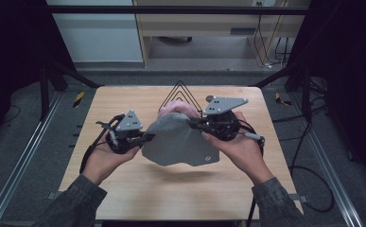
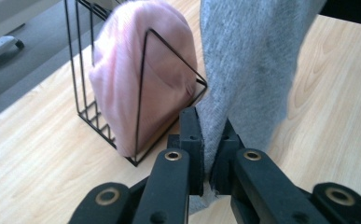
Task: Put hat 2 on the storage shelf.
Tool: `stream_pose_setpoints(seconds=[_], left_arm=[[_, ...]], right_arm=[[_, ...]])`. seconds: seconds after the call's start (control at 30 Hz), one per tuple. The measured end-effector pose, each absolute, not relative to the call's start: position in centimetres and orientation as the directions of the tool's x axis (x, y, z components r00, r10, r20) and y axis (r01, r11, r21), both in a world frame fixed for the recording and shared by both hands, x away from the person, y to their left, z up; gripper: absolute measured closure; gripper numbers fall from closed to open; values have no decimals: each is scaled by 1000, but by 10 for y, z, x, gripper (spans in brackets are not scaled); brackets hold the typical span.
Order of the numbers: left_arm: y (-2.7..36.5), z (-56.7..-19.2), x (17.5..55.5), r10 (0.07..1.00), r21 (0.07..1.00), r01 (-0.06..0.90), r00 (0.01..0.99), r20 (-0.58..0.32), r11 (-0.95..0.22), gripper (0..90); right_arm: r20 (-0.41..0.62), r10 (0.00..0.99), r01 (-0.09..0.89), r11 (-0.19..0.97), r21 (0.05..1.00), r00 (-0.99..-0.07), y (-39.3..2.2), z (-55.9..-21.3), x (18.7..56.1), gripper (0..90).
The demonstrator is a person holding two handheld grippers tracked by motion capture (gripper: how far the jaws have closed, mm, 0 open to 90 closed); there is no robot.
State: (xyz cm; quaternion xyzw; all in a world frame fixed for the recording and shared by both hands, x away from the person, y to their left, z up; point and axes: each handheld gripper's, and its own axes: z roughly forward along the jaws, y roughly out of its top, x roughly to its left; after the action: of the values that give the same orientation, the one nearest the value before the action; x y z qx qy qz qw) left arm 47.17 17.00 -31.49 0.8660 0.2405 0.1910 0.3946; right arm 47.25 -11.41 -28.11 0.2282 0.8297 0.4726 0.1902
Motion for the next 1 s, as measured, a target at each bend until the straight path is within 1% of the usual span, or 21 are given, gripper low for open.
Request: stream_pose_setpoints(seconds=[0.3, 0.67, 0.9, 1.0], left_arm=[[169, -284, 488, 570, 779, 255, 807, 154, -572, 862], [161, -260, 496, 567, 786, 228, 804, 181, -574, 863], [158, -245, 502, 576, 803, 227, 800, 169, -551, 863], [156, -242, 505, 577, 810, 221, 799, 169, -543, 864]], right_arm=[[-88, 567, 196, 419, 887, -819, -119, -260, 487, 869], [-74, 576, 198, 395, 897, -814, -124, -243, 503, 869], [-43, 589, 215, 360, 908, -807, -129, -233, 512, 869], [-44, 599, 216, 355, 910, -800, -132, -230, 515, 869]])
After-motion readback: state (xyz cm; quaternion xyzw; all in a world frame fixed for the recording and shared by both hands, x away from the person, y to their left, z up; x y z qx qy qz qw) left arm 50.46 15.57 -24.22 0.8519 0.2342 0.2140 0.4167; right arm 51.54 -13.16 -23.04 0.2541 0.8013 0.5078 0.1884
